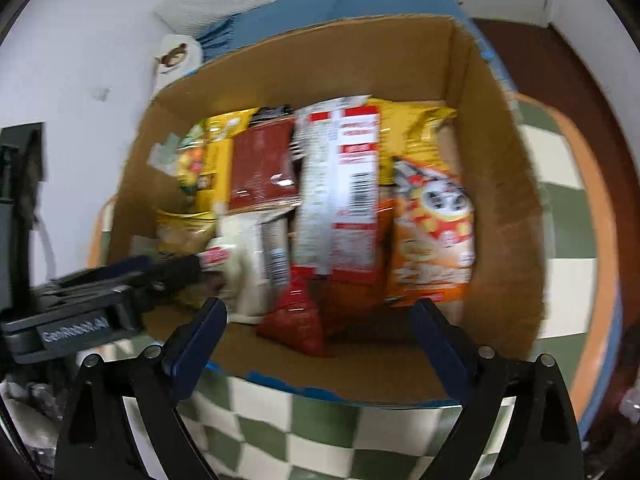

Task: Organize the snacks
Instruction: 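Carry both packets into the box and open both tools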

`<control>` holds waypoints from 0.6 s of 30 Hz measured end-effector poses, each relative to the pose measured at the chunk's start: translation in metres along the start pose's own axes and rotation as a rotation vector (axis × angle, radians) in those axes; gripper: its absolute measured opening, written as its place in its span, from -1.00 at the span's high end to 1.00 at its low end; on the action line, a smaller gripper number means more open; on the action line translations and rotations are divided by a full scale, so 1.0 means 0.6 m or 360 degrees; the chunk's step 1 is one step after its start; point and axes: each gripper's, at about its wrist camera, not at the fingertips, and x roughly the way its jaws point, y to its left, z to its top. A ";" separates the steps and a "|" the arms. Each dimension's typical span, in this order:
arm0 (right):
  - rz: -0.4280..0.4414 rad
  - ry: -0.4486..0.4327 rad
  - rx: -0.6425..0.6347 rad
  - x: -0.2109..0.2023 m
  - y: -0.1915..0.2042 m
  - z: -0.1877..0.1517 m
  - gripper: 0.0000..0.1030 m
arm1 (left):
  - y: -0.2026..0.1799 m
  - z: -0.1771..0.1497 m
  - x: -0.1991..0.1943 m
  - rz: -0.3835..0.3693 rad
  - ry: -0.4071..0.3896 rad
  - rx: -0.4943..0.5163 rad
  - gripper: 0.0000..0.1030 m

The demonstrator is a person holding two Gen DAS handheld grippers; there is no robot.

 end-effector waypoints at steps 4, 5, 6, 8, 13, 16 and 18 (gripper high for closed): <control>-0.0165 -0.0059 -0.0015 -0.014 -0.014 0.002 -0.91 | -0.001 -0.003 -0.009 0.0084 -0.0072 0.0022 -0.68; -0.0187 -0.0076 -0.0012 -0.017 -0.017 0.002 -0.91 | 0.000 -0.006 -0.011 0.0075 -0.0076 0.0020 -0.68; -0.0204 -0.0086 -0.0013 -0.020 -0.019 0.002 -0.91 | 0.000 -0.007 -0.011 0.0073 -0.0079 0.0019 -0.68; -0.0218 -0.0095 -0.0010 -0.026 -0.020 0.002 -0.91 | -0.001 -0.011 -0.014 0.0086 -0.0091 0.0024 -0.68; -0.0252 -0.0157 -0.0032 -0.053 -0.016 -0.006 -0.91 | -0.010 -0.024 -0.031 0.0075 -0.0163 0.0019 -0.68; -0.0245 -0.0227 -0.0023 -0.081 -0.014 -0.016 -0.91 | -0.013 -0.037 -0.059 0.0073 -0.0234 0.0026 -0.68; -0.0261 -0.0282 -0.0026 -0.103 -0.010 -0.025 -0.93 | -0.014 -0.049 -0.083 0.0068 -0.0292 0.0027 -0.68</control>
